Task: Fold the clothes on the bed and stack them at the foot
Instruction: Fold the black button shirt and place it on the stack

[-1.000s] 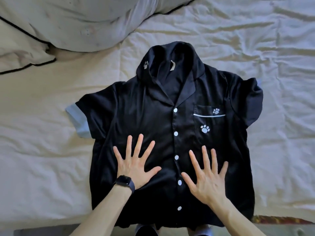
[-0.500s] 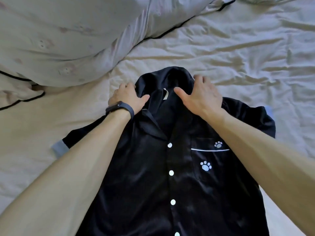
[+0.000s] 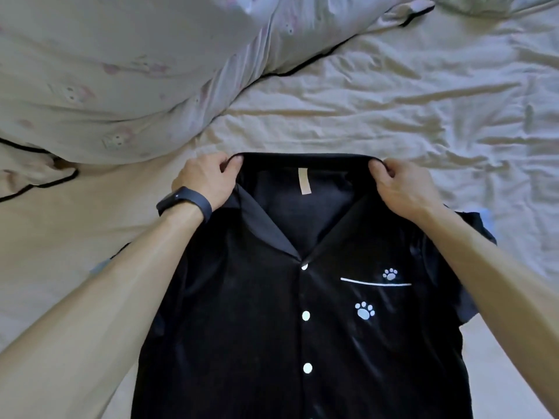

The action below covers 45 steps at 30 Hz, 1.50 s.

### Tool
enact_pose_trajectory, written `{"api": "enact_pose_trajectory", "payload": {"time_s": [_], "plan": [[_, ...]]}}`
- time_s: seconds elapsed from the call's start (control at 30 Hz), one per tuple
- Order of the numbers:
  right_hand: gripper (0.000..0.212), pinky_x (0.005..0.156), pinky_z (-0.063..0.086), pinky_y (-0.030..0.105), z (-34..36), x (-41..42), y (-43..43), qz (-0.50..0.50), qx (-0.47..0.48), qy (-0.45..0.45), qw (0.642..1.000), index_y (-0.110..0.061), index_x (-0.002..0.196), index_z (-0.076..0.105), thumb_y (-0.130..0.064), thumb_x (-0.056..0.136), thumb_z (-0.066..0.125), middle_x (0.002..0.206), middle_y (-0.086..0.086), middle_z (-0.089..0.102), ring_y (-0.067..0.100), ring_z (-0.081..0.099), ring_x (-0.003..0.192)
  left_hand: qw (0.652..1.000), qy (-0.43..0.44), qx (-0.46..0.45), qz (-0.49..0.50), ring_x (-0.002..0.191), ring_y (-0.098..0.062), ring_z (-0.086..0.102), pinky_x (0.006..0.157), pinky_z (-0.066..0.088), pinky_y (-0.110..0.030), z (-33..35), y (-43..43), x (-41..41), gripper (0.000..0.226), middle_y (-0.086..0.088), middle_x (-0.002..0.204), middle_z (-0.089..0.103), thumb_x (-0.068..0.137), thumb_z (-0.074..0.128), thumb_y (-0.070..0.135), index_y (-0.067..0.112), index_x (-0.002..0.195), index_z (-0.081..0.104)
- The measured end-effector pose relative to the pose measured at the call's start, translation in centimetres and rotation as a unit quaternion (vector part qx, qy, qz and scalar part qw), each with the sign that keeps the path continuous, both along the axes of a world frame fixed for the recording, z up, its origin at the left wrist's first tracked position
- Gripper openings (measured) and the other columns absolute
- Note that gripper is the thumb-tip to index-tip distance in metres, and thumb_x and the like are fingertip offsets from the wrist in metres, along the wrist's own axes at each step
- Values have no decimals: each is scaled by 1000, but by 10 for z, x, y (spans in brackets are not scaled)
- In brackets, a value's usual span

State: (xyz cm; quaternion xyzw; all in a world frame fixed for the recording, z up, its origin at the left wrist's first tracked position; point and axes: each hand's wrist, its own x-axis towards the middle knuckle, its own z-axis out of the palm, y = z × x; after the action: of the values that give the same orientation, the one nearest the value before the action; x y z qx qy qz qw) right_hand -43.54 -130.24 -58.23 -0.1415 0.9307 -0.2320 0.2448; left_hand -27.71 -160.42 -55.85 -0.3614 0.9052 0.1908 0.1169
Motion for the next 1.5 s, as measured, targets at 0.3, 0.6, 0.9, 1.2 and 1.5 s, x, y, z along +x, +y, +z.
{"api": "enact_pose_trajectory", "payload": {"time_s": [0.3, 0.6, 0.9, 1.2, 1.5], "plan": [[57, 100, 36, 47, -19, 13, -3, -40, -38, 47, 997, -19, 128, 58, -58, 100, 28, 124, 8, 59, 31, 50, 119, 978, 105, 103, 147, 90, -21, 56, 79, 38, -33, -25, 3, 4, 47, 3, 100, 66, 101, 35, 59, 18, 107, 58], [34, 92, 34, 54, -35, 40, 50, 35, 154, 229, 961, -9, 106, 56, -38, 102, 40, 106, 22, 61, 42, 53, 103, 994, -11, -107, -7, 98, -40, 56, 76, 35, -41, -26, -8, 79, 25, -17, 104, 63, 103, 45, 38, 16, 102, 56], [36, 89, 33, 50, -49, 3, 45, -4, 178, 219, 959, -13, 119, 54, -42, 106, 37, 116, 21, 63, 41, 54, 108, 984, -22, -146, 95, 94, -47, 58, 69, 37, -46, -37, -45, 72, 30, -23, 111, 60, 107, 35, 39, 13, 112, 48], [54, 115, 18, 53, -19, 122, 23, -7, 41, 265, 963, -19, 146, 45, -43, 99, 49, 162, 6, 32, 28, 26, 151, 965, 142, -199, -98, 145, -28, 36, 114, 24, -55, -44, 86, 114, 59, -6, 158, 37, 98, 46, 51, 21, 149, 44], [74, 122, 9, 64, -23, 238, 108, 166, 143, 61, 974, -39, 162, 16, -70, 98, 35, 172, 3, -3, 25, -8, 158, 964, -30, -116, -238, 155, -32, -2, 110, -8, -70, -74, 159, 186, 89, 0, 169, -2, 82, 31, 87, 46, 158, 6]]}}
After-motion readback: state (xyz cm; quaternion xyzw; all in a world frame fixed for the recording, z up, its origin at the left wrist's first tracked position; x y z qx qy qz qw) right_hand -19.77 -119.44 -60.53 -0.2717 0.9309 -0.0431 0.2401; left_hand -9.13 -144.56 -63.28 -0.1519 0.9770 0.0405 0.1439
